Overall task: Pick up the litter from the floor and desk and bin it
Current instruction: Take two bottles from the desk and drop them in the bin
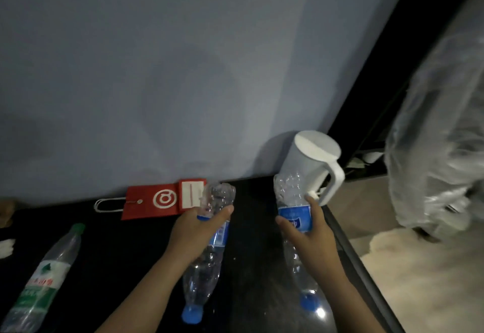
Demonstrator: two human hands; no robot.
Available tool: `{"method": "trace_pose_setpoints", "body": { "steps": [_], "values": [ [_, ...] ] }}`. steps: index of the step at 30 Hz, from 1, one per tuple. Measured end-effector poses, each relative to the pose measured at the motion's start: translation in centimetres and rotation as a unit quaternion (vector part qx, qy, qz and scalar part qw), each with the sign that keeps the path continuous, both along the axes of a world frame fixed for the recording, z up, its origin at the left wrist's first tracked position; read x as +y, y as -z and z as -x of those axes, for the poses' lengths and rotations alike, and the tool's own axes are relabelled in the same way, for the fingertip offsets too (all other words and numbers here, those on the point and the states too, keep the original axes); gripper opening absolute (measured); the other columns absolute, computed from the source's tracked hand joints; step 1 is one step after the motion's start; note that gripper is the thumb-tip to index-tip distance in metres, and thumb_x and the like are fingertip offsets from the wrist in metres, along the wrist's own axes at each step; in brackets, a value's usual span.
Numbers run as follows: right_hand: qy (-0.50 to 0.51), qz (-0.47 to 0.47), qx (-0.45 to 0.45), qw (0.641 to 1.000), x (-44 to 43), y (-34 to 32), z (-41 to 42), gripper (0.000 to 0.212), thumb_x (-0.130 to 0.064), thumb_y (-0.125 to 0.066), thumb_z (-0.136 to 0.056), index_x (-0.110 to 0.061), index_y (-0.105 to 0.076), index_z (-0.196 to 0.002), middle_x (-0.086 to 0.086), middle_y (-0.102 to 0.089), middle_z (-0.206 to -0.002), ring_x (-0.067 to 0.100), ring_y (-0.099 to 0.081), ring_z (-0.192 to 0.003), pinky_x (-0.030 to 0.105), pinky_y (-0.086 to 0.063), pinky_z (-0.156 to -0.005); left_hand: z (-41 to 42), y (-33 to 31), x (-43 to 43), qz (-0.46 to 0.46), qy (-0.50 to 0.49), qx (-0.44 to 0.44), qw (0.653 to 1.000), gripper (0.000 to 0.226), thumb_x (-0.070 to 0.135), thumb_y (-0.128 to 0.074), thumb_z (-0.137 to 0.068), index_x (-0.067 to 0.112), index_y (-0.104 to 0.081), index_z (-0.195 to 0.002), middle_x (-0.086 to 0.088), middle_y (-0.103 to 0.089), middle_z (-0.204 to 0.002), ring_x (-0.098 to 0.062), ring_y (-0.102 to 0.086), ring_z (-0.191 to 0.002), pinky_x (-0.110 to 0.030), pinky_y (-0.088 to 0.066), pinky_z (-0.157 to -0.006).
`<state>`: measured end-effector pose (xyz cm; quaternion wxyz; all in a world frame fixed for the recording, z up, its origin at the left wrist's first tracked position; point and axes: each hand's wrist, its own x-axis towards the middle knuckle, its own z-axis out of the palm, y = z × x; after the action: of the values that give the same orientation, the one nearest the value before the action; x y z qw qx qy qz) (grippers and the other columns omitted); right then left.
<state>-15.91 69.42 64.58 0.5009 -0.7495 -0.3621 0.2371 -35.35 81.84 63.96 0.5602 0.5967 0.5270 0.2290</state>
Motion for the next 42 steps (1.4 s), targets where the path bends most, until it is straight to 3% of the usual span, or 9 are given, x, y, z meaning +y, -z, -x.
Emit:
{"method": "trace_pose_setpoints", "body": {
  "steps": [3,9,12,15,18,22,27,34,42],
  "values": [
    [0.048,-0.044,0.001,0.998,-3.6,-2.6,-2.0,0.054,-0.037,-0.073,-0.081,-0.046,-0.043,-0.125,-0.013,-0.067,-0.090,0.002,-0.067,-0.076,0.021,-0.052,-0.062,-4.0,-3.1,-2.4,-0.003,0.033,-0.052,0.998,0.059,0.075,-0.062,-0.052,0.026,-0.066,-0.086,0.013,-0.072,-0.072,0.004,-0.067,-0.063,-0.020,-0.044,-0.058],
    [0.159,-0.103,-0.042,0.981,-13.2,-6.6,-8.9,0.059,-0.049,-0.072,-0.076,-0.041,-0.044,-0.128,-0.016,-0.069,-0.092,0.001,-0.067,-0.078,0.018,-0.051,-0.065,-13.9,-7.4,-9.2,-0.007,0.125,-0.099,0.987,0.069,0.076,-0.070,-0.049,0.025,-0.064,-0.095,0.004,-0.073,-0.083,-0.005,-0.071,-0.069,-0.023,-0.050,-0.062],
    [0.212,-0.125,-0.055,0.968,-19.0,-8.2,-12.8,0.065,-0.059,-0.068,-0.070,-0.048,-0.037,-0.126,-0.028,-0.066,-0.094,-0.003,-0.066,-0.079,0.009,-0.049,-0.061,-19.6,-9.4,-13.7,-0.005,0.208,-0.128,0.970,0.075,0.076,-0.072,-0.047,0.029,-0.058,-0.103,0.005,-0.070,-0.096,-0.010,-0.071,-0.082,-0.031,-0.056,-0.075],
    [0.267,-0.133,-0.076,0.952,-26.2,-9.7,-17.1,0.071,-0.063,-0.067,-0.068,-0.044,-0.042,-0.131,-0.027,-0.066,-0.096,-0.005,-0.066,-0.081,0.014,-0.050,-0.063,-26.3,-10.7,-19.8,0.008,0.265,-0.176,0.948,0.072,0.055,-0.076,-0.047,0.023,-0.055,-0.108,-0.004,-0.069,-0.106,-0.017,-0.069,-0.092,-0.038,-0.056,-0.084],
    [0.328,-0.136,-0.097,0.930,-33.9,-10.9,-21.3,0.065,-0.069,-0.065,-0.064,-0.060,-0.037,-0.122,-0.031,-0.064,-0.096,-0.009,-0.064,-0.084,0.022,-0.053,-0.073,-32.6,-11.5,-26.8,0.017,0.311,-0.218,0.925,0.064,0.039,-0.078,-0.051,0.023,-0.054,-0.108,-0.004,-0.068,-0.101,-0.014,-0.070,-0.082,-0.027,-0.054,-0.065],
    [0.374,-0.121,-0.108,0.913,-43.1,-12.0,-25.9,0.082,-0.069,-0.064,-0.062,-0.043,-0.036,-0.134,-0.023,-0.065,-0.098,-0.001,-0.066,-0.087,0.039,-0.057,-0.083,-39.6,-11.8,-34.8,-0.006,0.348,-0.244,0.905,0.044,0.048,-0.081,-0.051,0.041,-0.060,-0.090,0.009,-0.072,-0.080,-0.007,-0.070,-0.068,-0.020,-0.051,-0.053],
    [0.419,-0.141,-0.103,0.891,-51.5,-12.8,-31.2,0.072,-0.051,-0.070,-0.073,-0.043,-0.034,-0.135,-0.026,-0.063,-0.094,-0.008,-0.063,-0.086,0.025,-0.054,-0.074,-46.4,-11.9,-41.5,-0.008,0.373,-0.251,0.893,0.045,0.057,-0.081,-0.048,0.047,-0.062,-0.088,0.008,-0.072,-0.086,-0.018,-0.072,-0.081,-0.038,-0.057,-0.070],
    [0.461,-0.120,-0.097,0.874,-57.6,-10.8,-40.3,0.061,-0.023,-0.065,-0.082,-0.046,-0.033,-0.129,-0.034,-0.059,-0.087,-0.007,-0.062,-0.077,0.011,-0.047,-0.056,-56.8,-11.7,-46.6,-0.037,0.419,-0.231,0.877,0.054,0.062,-0.075,-0.050,0.039,-0.061,-0.097,0.001,-0.072,-0.093,-0.016,-0.072,-0.082,-0.028,-0.055,-0.063],
    [0.502,-0.082,-0.077,0.858,-61.6,-11.3,-55.5,0.062,-0.033,-0.072,-0.077,-0.038,-0.032,-0.124,-0.017,-0.062,-0.091,-0.011,-0.062,-0.079,0.014,-0.046,-0.060,-73.8,-10.4,-50.7,-0.057,0.420,-0.214,0.880,0.055,0.069,-0.070,-0.052,0.041,-0.059,-0.098,0.010,-0.071,-0.087,-0.012,-0.070,-0.083,-0.034,-0.055,-0.070]
  ]
}}
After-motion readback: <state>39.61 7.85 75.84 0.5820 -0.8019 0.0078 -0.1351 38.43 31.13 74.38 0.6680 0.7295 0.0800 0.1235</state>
